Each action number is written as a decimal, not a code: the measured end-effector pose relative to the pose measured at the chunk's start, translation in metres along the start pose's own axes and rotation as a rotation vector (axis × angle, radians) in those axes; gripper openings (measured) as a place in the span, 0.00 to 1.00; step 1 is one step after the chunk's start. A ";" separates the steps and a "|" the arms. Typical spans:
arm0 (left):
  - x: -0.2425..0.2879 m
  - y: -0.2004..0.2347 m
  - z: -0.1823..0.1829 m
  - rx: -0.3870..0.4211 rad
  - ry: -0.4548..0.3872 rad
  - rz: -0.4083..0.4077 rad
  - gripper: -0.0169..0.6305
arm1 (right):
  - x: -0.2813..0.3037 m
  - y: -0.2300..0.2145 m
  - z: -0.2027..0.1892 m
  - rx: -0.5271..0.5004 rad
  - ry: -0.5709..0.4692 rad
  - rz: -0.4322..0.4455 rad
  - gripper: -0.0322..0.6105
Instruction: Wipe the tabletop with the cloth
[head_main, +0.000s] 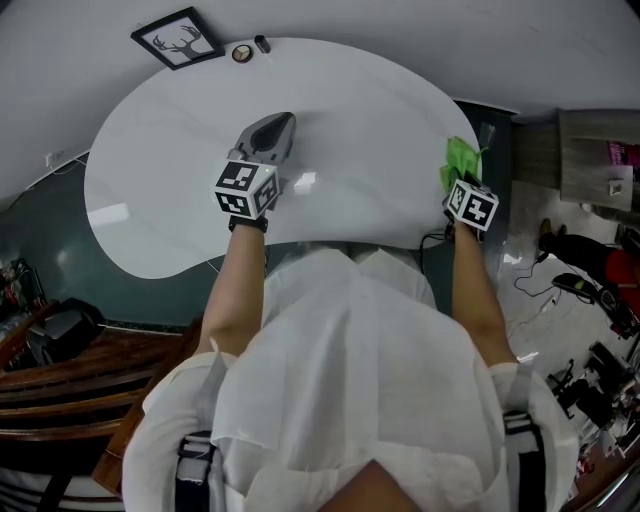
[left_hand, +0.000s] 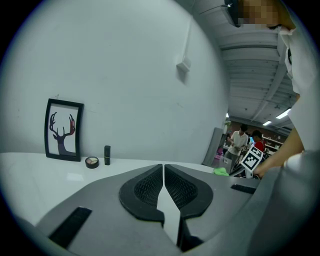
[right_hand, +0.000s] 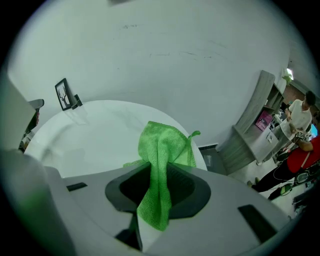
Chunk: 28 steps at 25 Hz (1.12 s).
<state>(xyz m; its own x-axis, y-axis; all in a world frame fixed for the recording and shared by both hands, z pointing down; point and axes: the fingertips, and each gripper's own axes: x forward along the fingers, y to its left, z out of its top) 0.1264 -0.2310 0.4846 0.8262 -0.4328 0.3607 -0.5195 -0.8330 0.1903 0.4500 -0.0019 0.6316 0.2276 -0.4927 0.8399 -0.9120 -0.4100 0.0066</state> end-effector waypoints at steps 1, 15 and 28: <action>-0.003 0.002 0.000 0.000 -0.002 0.002 0.06 | -0.001 0.005 0.000 -0.002 -0.001 0.001 0.19; -0.050 0.035 -0.003 -0.002 -0.023 0.019 0.06 | -0.003 0.116 0.003 -0.109 0.005 0.069 0.19; -0.088 0.058 -0.011 -0.016 -0.042 0.026 0.06 | -0.005 0.237 0.007 -0.231 0.001 0.190 0.19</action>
<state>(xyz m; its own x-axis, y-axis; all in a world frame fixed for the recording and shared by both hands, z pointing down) 0.0214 -0.2381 0.4737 0.8205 -0.4688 0.3272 -0.5442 -0.8158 0.1957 0.2353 -0.1019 0.6249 0.0448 -0.5431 0.8384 -0.9917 -0.1251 -0.0281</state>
